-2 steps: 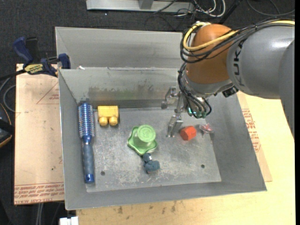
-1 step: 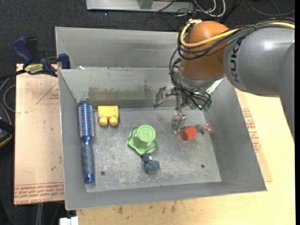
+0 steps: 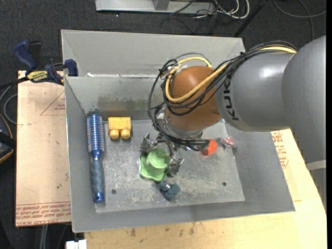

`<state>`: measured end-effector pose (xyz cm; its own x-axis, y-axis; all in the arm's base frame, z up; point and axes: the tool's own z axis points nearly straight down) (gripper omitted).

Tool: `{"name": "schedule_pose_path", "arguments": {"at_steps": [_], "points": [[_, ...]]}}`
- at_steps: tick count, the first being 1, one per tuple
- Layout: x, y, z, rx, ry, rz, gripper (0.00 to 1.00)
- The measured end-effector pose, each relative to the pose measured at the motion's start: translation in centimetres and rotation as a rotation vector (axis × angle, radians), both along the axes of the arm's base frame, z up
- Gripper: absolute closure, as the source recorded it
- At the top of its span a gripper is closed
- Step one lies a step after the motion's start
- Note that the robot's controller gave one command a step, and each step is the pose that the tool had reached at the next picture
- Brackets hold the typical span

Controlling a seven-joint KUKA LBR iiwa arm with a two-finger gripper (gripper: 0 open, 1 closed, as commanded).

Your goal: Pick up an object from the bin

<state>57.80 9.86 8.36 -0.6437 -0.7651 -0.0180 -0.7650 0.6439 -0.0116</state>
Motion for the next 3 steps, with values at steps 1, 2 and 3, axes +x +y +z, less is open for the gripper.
{"name": "schedule_pose_path", "arguments": {"at_steps": [1, 2, 3], "points": [[0.0, 0.0, 0.0, 0.001, 0.0, -0.002, 1.0], [0.7, -0.7, 10.7, -0.003, 0.009, -0.012, 1.0], [0.0, -0.6, 15.3, -0.004, 0.013, -0.016, 1.0]]}}
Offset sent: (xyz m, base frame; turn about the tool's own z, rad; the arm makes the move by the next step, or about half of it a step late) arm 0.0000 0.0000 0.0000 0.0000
